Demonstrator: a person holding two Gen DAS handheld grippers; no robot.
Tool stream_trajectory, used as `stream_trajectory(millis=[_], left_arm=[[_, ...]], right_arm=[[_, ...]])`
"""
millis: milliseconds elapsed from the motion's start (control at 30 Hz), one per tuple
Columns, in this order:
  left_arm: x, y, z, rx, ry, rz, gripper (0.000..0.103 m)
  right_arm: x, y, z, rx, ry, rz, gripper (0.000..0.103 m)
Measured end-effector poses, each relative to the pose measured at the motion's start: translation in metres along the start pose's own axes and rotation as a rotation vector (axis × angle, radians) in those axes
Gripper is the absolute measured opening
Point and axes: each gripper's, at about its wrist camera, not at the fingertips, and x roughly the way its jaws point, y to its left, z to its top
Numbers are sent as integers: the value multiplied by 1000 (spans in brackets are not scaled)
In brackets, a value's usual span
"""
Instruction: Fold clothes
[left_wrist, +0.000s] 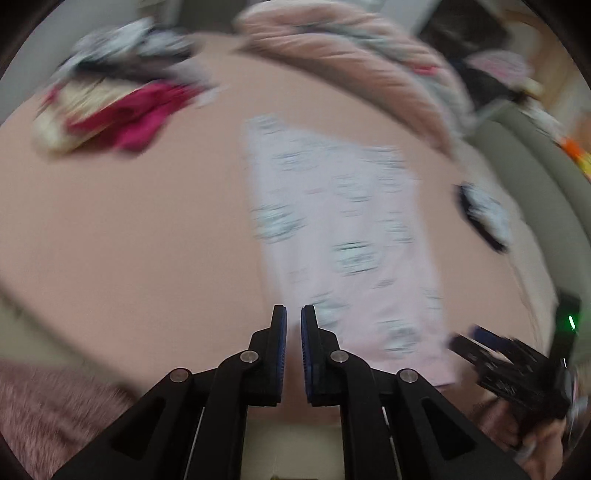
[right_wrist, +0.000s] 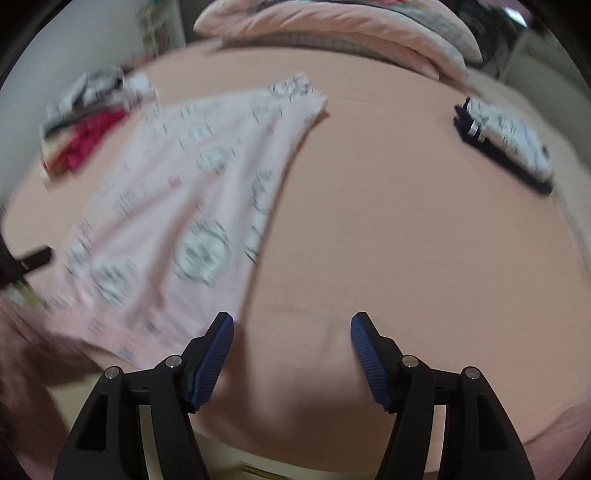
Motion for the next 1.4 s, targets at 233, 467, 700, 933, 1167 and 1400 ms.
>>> stream_trajectory(millis=[233, 467, 700, 933, 1167, 1400], left_arm=[[55, -32, -11, 137, 152, 102, 7], [30, -21, -1, 110, 122, 176, 8], [48, -60, 38, 291, 24, 128, 58], [68, -36, 26, 374, 158, 190, 59], [35, -9, 50, 246, 74, 183, 57], [91, -43, 54, 352, 139, 159, 57]], right_arm=[[31, 37, 14, -142, 34, -4, 65], [20, 15, 8, -103, 104, -21, 65], [16, 16, 44, -59, -30, 22, 65], [55, 24, 26, -189, 71, -44, 65], [33, -12, 23, -137, 120, -100, 65], [49, 13, 75, -92, -10, 22, 65]])
